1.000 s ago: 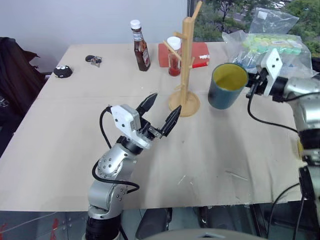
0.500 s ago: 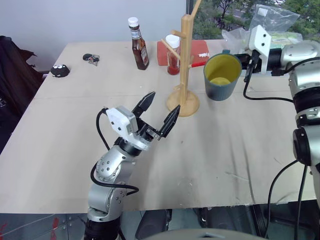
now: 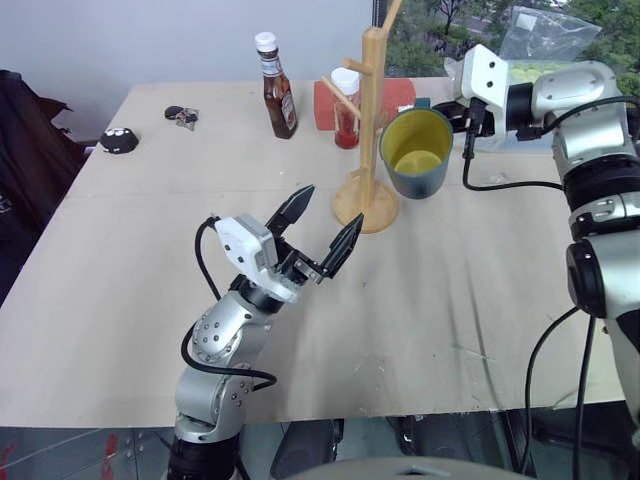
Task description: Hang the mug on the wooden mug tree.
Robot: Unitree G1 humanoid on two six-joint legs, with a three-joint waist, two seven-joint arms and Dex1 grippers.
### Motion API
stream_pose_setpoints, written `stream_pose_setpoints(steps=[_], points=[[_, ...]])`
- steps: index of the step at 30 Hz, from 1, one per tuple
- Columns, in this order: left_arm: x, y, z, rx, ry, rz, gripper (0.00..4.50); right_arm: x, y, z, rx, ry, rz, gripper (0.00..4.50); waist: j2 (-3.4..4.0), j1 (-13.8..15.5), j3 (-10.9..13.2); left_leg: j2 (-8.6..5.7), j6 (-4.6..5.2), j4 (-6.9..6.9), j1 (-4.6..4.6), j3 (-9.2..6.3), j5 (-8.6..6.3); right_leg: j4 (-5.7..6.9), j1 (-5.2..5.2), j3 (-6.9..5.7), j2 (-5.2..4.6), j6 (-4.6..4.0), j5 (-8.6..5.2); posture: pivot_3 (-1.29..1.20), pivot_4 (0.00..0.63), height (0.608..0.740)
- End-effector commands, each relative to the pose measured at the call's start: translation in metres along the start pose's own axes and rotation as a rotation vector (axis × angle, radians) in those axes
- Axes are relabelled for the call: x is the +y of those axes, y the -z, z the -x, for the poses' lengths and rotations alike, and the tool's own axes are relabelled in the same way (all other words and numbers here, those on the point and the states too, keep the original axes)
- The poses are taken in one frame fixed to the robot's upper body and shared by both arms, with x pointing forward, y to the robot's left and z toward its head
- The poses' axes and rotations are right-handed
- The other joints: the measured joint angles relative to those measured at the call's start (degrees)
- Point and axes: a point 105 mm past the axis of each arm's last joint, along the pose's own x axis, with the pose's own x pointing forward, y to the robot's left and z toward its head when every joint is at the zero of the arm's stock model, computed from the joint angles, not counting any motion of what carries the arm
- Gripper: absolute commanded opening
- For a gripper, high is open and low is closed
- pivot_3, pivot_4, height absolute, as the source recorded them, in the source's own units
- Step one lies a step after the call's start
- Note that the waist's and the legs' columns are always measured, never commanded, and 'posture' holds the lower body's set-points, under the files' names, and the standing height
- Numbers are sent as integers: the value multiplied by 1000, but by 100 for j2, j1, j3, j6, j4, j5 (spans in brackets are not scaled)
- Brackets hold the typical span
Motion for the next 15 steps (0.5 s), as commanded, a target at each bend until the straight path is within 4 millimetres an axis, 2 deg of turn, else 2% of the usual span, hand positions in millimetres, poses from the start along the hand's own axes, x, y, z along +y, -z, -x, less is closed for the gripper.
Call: stream_pose_setpoints(steps=[1, 4, 5, 6, 7, 12, 13, 15], points=[[-2, -6, -1, -33, 12, -4, 4500, -15, -19, 0, 2, 49, 82, 88, 0, -4, 0, 0, 0, 0, 0, 0, 0, 0, 0, 0, 0, 0, 0, 0, 150, 740], [-3, -6, -3, -36, 17, -1, 4500, -16, -21, -4, 4, 59, 83, 88, 1, -6, 0, 0, -1, -1, 0, 0, 0, 1, -2, 0, 1, 0, 0, 0, 150, 740], [-3, -6, -3, -37, 18, -1, 4500, -17, -23, -4, -4, 65, 77, 609, 1, -7, 0, 0, -1, -1, 0, 0, 0, 1, -2, 0, 1, 0, 0, 0, 150, 740], [-3, -6, -3, -37, 18, -1, 4500, -18, -24, -5, -12, 74, 71, 821, 1, -8, 0, 0, -1, 0, 0, 0, 0, 2, -2, 0, 1, 0, 0, 0, 150, 740], [-3, -6, -3, -36, 18, -2, 4500, -19, -25, -5, -18, 83, 67, 1237, 1, -8, 0, 0, -1, -1, 0, 0, 0, 2, -2, 0, 1, 0, 0, 0, 150, 740], [-2, -6, -4, -37, 18, -2, 4500, -27, -30, -1, -54, 137, 10, 3607, 1, -3, -1, 0, -1, 0, 0, 0, 0, 2, -2, 0, 1, 0, 0, 0, 150, 740], [-2, -5, -4, -37, 19, -2, 4500, -29, -30, 1, -57, 147, 1, 3781, 1, -2, 0, 0, -1, 0, 0, 0, 0, 2, -2, 0, 1, 0, 0, 0, 150, 740], [-2, -5, -5, -36, 21, -1, 4500, -31, -27, 5, -60, 165, -22, 4425, 1, -3, 0, -1, -1, 0, -1, 0, 0, 2, -2, 0, 1, 0, 0, 0, 150, 740]])
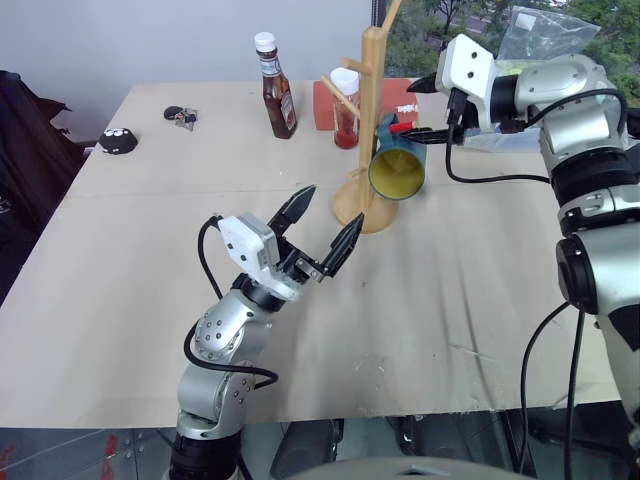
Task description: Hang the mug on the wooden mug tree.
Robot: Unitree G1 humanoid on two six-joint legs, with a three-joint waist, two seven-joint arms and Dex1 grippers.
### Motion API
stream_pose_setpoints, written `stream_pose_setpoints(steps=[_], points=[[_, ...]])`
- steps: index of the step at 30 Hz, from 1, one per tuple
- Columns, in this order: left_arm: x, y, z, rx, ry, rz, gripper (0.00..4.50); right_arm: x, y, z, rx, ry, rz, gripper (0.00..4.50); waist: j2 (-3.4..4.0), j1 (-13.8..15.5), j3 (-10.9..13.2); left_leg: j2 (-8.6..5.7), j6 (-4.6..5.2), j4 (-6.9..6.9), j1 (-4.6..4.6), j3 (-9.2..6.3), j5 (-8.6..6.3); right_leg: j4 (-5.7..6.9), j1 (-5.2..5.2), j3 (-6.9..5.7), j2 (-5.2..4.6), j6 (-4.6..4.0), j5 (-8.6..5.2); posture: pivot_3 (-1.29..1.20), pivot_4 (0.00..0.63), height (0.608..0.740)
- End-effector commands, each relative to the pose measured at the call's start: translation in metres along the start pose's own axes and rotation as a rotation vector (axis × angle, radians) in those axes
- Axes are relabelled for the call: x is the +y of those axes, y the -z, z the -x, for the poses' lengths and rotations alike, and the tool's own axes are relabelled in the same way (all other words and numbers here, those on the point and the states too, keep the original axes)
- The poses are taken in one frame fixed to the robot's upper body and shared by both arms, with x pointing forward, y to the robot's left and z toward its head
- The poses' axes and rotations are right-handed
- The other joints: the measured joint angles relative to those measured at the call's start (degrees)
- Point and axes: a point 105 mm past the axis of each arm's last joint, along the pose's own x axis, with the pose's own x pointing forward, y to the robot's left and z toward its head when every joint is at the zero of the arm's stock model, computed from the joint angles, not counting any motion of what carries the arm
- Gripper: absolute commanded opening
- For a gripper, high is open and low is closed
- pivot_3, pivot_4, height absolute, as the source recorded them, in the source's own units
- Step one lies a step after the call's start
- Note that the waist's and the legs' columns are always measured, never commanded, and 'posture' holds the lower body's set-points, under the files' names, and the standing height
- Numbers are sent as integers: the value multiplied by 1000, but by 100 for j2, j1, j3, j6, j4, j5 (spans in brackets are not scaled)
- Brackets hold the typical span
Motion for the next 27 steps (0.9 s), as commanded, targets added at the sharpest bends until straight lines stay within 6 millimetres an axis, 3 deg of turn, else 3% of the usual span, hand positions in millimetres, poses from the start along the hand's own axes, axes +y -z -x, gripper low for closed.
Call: stream_pose_setpoints(steps=[1, 6, 10, 15, 19, 23, 27], points=[[-3, -8, -3, -38, 23, -9, 4500, -18, -14, 17, -56, 86, -11, 4482, 0, -1, 0, 0, 0, 0, 0, 0, 0, 0, 0, 0, 0, 0, 0, 0, 150, 740], [0, 3, 6, 48, -1, -12, 4500, -4, 16, 46, -87, 90, -173, 4482, -2, 29, -2, 0, 0, 0, -3, -5, 0, -2, 2, -5, -1, 0, 0, 0, 150, 740], [6, 26, 22, 179, -19, -24, 4500, 27, 50, 74, -119, 184, -349, 4482, -2, 50, -4, 1, 1, 0, -5, -6, 0, -4, 1, -3, -5, 0, 0, 0, 150, 740], [9, 46, 39, 302, -13, -12, 4500, 93, 67, 94, -157, 300, -521, 4482, 11, 36, -7, 3, 1, 2, -6, -8, 0, 11, -3, -2, -4, 0, 0, 0, 150, 740], [5, 50, 53, 356, 1, 6, 4500, 129, 71, 105, -164, 386, -647, 4482, 13, 0, -10, 5, 1, 3, 13, 10, 0, 31, -2, 20, -2, 0, 0, 0, 150, 740], [2, 55, 72, 448, -12, 13, 4500, 180, 84, 124, -170, 555, -777, 4482, -8, 52, -27, 5, 22, 7, 27, -5, -13, 48, 16, 5, 3, -1, -1, 0, 150, 740], [1, 62, 84, 504, -12, 13, 4500, 227, 101, 124, -65, 531, -884, 4482, 1, 68, -26, 0, 23, 14, 38, -5, -12, 48, 31, 6, 2, -2, -2, 0, 150, 740]])
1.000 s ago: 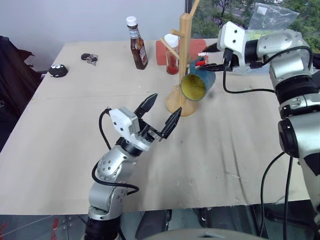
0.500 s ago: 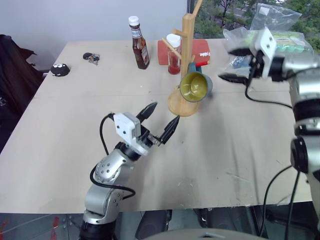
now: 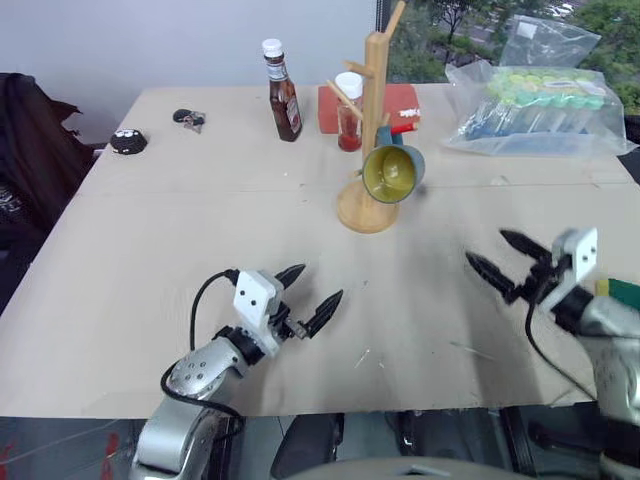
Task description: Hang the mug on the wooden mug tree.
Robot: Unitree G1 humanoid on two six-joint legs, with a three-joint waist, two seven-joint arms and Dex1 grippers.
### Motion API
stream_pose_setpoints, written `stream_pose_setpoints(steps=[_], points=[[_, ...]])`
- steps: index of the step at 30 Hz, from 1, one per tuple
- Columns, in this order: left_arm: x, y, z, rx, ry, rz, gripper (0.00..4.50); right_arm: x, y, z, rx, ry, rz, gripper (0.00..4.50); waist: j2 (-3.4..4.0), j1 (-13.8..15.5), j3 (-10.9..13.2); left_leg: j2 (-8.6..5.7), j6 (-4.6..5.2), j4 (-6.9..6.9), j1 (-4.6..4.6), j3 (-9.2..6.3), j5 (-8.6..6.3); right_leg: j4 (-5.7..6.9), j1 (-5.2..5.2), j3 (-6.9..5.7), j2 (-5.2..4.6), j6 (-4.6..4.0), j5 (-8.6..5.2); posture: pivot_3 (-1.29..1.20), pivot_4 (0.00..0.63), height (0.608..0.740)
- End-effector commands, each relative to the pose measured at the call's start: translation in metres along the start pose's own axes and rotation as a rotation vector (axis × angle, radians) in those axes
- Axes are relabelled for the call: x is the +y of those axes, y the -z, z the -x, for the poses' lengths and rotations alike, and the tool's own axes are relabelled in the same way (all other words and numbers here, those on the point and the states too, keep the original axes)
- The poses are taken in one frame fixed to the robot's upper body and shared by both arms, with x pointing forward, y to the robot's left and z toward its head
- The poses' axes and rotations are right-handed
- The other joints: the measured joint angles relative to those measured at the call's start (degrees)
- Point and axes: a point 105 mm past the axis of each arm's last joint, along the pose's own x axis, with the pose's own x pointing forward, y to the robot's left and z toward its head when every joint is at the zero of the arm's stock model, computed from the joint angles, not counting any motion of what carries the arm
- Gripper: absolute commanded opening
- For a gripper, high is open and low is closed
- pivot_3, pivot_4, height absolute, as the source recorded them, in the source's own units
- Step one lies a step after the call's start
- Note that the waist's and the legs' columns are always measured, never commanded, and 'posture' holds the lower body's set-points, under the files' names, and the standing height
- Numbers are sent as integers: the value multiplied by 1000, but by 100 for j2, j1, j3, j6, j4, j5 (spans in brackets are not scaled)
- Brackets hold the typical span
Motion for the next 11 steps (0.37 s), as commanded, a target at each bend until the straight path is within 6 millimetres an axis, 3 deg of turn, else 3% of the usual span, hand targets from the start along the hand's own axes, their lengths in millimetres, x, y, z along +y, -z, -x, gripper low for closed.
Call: stream_pose_setpoints(steps=[1, 4, 11], points=[[-6, -7, 2, -17, 30, -24, 4500, 5, 9, 11, 28, 20, 43, 4482, 1, -19, 0, 0, 1, 4, 8, 7, 1, -3, 10, 4, 1, 0, 0, 0, 150, 740], [-10, -3, 1, 4, 62, -30, 4500, 1, 22, 21, 40, 84, 72, 4482, 1, -65, 2, 6, 4, 0, 87, 11, -2, -16, 89, 3, 4, -14, -19, 0, 150, 740], [-3, 2, -2, 17, 49, -64, 4500, 4, 26, 26, 24, 105, 136, 4482, -1, -73, 0, 14, 2, 0, 92, 9, 0, -13, 90, 1, 16, -14, -14, 0, 150, 740]])
